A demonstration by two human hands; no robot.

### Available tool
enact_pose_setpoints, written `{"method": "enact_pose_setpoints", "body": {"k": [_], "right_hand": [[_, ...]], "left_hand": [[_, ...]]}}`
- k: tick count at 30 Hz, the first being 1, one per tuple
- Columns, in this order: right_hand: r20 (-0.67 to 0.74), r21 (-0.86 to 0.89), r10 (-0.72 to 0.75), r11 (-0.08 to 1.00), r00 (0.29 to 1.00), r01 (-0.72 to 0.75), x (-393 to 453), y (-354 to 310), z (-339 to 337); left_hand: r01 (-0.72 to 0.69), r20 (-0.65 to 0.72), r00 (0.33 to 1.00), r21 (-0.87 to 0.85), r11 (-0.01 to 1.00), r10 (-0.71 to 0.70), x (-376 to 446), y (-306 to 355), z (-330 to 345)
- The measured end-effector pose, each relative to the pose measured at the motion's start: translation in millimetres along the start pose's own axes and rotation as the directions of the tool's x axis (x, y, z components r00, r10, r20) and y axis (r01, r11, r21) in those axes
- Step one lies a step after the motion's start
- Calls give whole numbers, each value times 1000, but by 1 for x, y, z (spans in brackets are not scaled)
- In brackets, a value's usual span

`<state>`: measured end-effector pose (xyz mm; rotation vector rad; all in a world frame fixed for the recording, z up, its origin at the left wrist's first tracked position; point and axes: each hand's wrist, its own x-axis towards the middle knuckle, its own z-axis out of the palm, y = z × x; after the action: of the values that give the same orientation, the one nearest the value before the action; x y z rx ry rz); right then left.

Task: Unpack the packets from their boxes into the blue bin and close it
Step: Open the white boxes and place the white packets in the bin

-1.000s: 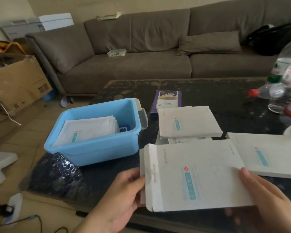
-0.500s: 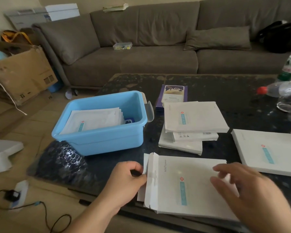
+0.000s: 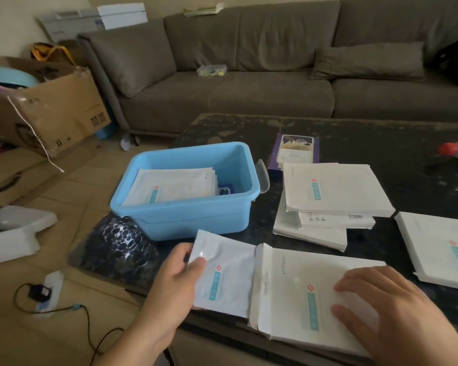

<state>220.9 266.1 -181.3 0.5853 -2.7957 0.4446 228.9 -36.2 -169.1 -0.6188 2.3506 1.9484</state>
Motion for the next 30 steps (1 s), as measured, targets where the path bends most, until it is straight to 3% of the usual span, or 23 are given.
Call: {"method": "enact_pose_setpoints", "body": {"k": [2,5,7,8,10,12,16,19,21,25,30], "right_hand": [[-86,25,40,999,995,-38,4,-5,-2],[-186,209,106,976,977,-66,18,-36,-14],[-135,429,161,899,978,-88,35,-64,-26],[-46,591,196,796,980,-131,45,-77,-31],[217,836,174,474,960,-275,70,-96,-36],[364,878,62,310,929,-365,100,-113,-49],[302,906,33,301,953,-298,160,-131,-60],[311,889,108,319,944,-329,207,-130,-51],[368,851,146,346,918,-396,234,-130,-39],[477,775,167,385,863,-502,262,-133,-3],[562,740,103,381,821,-554,268,-136,21]], "left_hand": [[-53,-42,998,-75,996,50,-4,8,-16],[-109,23,993,-193,975,116,-17,31,-40],[-109,69,989,-268,957,132,-23,47,-55],[-108,88,986,-297,949,140,-25,54,-60],[-119,98,982,-327,937,159,-24,64,-67],[-143,66,982,-367,919,180,-21,73,-69],[-236,-146,971,-439,867,190,-1,91,-75],[-403,-414,855,-150,903,313,21,93,-89],[-428,-493,793,-32,903,358,34,90,-98],[-306,-443,813,227,925,377,52,81,-110],[-228,-335,866,399,888,372,64,73,-113]]}}
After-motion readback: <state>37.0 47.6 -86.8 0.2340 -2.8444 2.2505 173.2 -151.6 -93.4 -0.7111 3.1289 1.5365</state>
